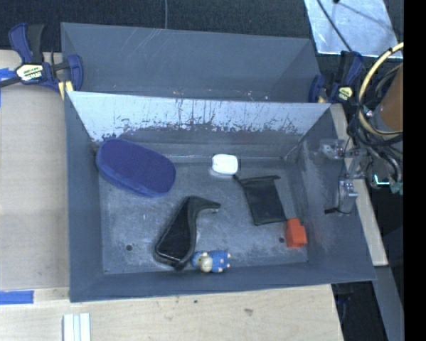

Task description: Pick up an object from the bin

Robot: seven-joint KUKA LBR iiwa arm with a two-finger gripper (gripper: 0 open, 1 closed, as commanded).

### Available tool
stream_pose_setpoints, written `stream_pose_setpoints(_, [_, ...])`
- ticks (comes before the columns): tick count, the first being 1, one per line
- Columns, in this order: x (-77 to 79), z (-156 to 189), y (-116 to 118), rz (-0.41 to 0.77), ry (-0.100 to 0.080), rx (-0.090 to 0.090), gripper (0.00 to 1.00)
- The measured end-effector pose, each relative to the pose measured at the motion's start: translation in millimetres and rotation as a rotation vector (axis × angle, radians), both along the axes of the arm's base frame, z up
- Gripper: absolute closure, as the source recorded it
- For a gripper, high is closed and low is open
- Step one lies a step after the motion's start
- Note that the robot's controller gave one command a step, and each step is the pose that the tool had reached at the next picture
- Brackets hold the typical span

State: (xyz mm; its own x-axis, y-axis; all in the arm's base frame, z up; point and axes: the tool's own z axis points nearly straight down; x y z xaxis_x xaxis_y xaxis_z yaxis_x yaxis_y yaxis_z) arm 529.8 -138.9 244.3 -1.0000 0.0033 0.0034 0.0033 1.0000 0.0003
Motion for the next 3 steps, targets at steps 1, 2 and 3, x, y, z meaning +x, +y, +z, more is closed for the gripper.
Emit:
stream_pose_setpoints(1, [36.5, 96, -17, 0.12, -0.017, -0.005, 0.0])
stream_pose_setpoints(2, [-1.0, -41, 33, 0.199, 0.002, 0.003, 0.0])
stream_pose_setpoints(3, [-43.0, -99, 93, 0.239, 0.004, 0.005, 0.0])
